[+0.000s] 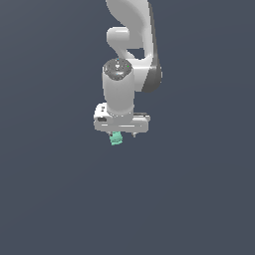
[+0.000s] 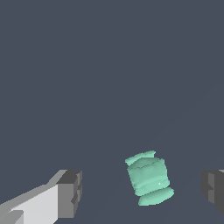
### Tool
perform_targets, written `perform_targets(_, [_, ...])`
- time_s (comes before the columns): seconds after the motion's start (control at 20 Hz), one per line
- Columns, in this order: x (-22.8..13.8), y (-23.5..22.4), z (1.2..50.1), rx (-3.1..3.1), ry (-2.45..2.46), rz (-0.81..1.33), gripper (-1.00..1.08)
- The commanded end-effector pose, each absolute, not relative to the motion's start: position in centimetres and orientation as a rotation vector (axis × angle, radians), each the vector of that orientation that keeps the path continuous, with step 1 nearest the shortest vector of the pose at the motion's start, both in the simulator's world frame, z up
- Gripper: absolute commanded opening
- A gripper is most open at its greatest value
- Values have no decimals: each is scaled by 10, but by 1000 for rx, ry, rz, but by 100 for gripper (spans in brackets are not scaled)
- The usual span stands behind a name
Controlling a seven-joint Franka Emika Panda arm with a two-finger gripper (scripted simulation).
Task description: Pick up the object and move it to a goal position.
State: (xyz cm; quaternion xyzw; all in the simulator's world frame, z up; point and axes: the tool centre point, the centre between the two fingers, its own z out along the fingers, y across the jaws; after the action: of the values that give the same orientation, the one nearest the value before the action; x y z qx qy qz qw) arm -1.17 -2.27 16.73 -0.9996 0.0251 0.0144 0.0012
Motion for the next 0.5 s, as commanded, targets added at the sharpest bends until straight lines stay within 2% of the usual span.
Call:
perform_targets(0.0, [-12,-23,167,-3138,79,45,100])
perform_targets(0.45, [-18,-28,171,-3140,78,68,100])
